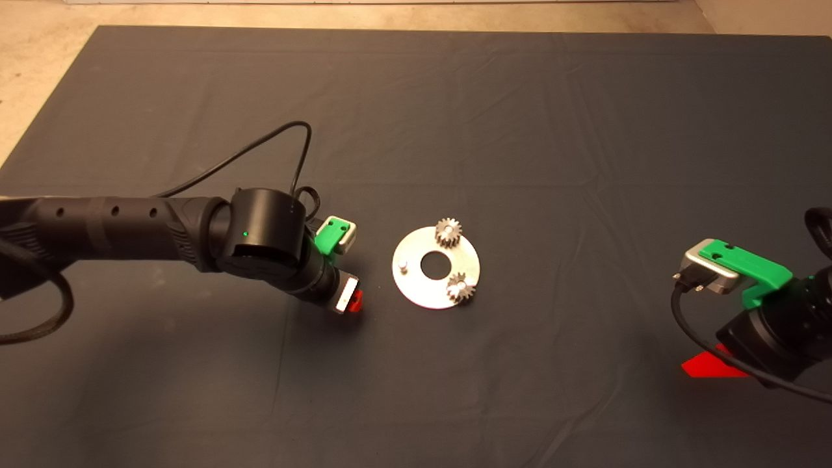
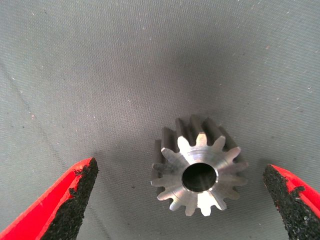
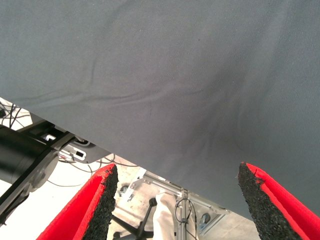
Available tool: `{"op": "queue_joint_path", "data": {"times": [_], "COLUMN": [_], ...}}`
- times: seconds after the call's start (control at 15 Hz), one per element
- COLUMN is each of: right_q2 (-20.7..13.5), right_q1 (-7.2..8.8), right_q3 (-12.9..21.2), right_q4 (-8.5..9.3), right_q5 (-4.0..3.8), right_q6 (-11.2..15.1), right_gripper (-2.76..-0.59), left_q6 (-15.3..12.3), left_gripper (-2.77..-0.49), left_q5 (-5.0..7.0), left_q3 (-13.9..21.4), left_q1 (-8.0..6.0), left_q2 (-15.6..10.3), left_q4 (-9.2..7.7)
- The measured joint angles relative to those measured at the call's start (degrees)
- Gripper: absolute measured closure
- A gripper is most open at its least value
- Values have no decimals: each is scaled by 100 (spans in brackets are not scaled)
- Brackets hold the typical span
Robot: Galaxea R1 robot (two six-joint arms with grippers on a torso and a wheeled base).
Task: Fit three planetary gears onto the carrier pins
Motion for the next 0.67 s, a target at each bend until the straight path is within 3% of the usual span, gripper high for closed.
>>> {"op": "queue_joint_path", "data": {"times": [0.67], "right_q2": [0], "right_q1": [0], "right_q3": [1], "right_q4": [0], "right_q5": [6], "right_q6": [0], "right_gripper": [-176], "left_q6": [-20], "left_gripper": [-184], "left_q5": [0], "left_q3": [0], "left_q1": [20], "left_q2": [3], "left_q4": [135]}}
